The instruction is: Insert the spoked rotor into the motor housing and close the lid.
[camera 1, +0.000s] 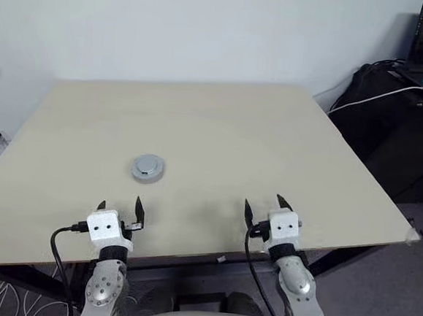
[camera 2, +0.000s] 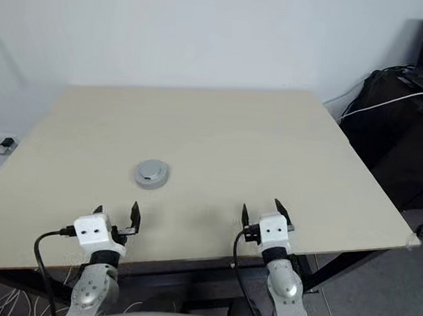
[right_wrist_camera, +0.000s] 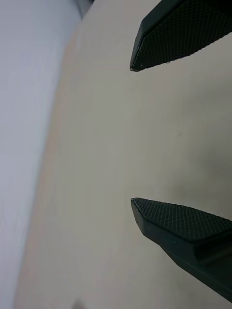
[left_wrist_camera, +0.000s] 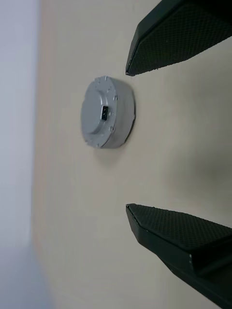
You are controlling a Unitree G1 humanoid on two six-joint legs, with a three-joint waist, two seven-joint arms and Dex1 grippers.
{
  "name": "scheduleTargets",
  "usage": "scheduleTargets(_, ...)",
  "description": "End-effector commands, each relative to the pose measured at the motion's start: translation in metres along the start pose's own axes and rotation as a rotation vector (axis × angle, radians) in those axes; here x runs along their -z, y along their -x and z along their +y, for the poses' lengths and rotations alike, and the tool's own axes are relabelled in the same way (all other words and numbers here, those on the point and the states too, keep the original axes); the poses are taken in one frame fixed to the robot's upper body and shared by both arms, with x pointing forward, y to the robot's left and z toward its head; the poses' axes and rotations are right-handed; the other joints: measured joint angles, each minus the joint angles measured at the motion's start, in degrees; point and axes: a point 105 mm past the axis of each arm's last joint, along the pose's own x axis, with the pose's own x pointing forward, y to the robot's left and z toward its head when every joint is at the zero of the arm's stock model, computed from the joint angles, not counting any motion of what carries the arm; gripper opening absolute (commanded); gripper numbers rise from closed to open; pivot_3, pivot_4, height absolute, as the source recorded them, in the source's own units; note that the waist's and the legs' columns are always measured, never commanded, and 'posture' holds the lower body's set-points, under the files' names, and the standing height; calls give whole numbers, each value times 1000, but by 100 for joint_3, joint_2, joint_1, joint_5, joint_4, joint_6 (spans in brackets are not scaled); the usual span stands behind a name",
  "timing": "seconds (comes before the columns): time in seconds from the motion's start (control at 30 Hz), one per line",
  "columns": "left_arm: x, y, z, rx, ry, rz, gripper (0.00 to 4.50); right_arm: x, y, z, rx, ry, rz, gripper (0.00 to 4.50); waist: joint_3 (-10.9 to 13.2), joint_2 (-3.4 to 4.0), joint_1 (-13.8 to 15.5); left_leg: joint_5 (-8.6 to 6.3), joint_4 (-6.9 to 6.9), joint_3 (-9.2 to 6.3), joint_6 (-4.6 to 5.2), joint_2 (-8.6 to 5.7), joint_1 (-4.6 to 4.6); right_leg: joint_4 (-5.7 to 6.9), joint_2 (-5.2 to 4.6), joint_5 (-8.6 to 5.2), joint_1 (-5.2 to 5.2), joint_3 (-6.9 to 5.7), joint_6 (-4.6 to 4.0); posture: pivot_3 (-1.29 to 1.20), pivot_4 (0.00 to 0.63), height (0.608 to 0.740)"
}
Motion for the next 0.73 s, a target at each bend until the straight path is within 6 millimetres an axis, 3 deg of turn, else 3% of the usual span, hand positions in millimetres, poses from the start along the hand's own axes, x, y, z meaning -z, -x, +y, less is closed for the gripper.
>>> scheduleTargets(0.03, -21, -1, -4, 11, -1, -141, 4476, -20, 2, -6, 52, -8, -77, 4500, 2, 1, 0, 0, -1, -1, 0, 1, 0, 0, -5, -1, 0, 0, 0, 0, 0, 740)
scheduleTargets(0.73, -17, 2, -12, 64, -2, -136, 4476, -11, 3, -5, 63, -67, -10, 4500, 12, 12, -19, -2, 0, -2, 4, 1, 1, 1, -4, -4, 4, -5, 3, 0, 0, 740)
